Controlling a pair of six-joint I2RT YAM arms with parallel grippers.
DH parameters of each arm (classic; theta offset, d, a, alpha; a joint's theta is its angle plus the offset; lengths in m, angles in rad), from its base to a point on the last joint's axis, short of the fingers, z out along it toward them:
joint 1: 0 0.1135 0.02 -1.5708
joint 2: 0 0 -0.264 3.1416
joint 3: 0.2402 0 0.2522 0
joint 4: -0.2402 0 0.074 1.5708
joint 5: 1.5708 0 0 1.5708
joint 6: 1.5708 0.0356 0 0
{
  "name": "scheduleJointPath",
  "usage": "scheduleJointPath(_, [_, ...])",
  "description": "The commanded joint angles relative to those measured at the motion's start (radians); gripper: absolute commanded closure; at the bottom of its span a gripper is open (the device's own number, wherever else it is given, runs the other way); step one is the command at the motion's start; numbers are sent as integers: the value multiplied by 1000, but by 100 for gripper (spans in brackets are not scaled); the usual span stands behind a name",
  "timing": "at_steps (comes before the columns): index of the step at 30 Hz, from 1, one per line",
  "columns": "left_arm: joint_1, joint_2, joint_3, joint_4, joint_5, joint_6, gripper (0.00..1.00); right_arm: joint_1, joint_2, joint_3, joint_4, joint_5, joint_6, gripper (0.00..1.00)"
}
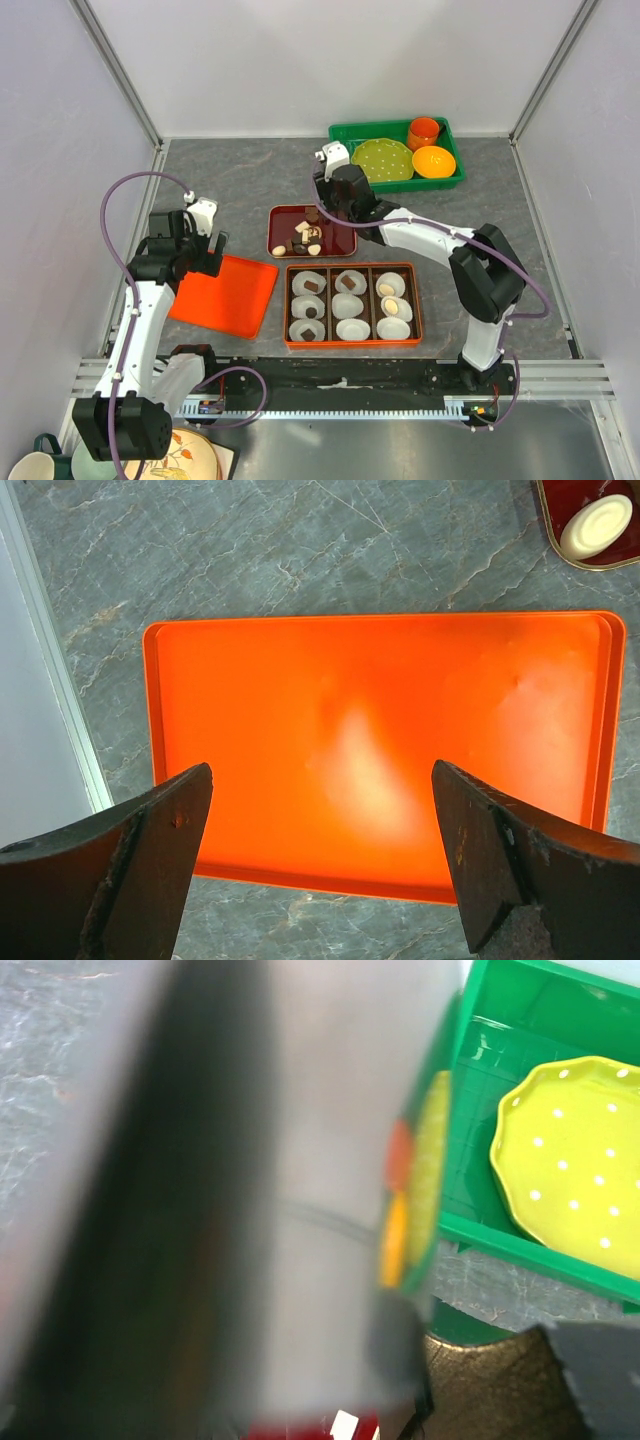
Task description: Pack the chocolate
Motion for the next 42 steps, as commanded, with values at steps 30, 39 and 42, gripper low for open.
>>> scheduleJointPath(30, [10,-18,-5,21,-12,37,3,-6,-262,-136,41,-40,13,81])
scheduleJointPath(39, [10,-15,-1,23,1,26,3,166,-610,-330,-193,5,39,81])
scheduleJointPath(42, [6,-15,-1,19,1,27,4,240,-690,-372,-269,37,73,81])
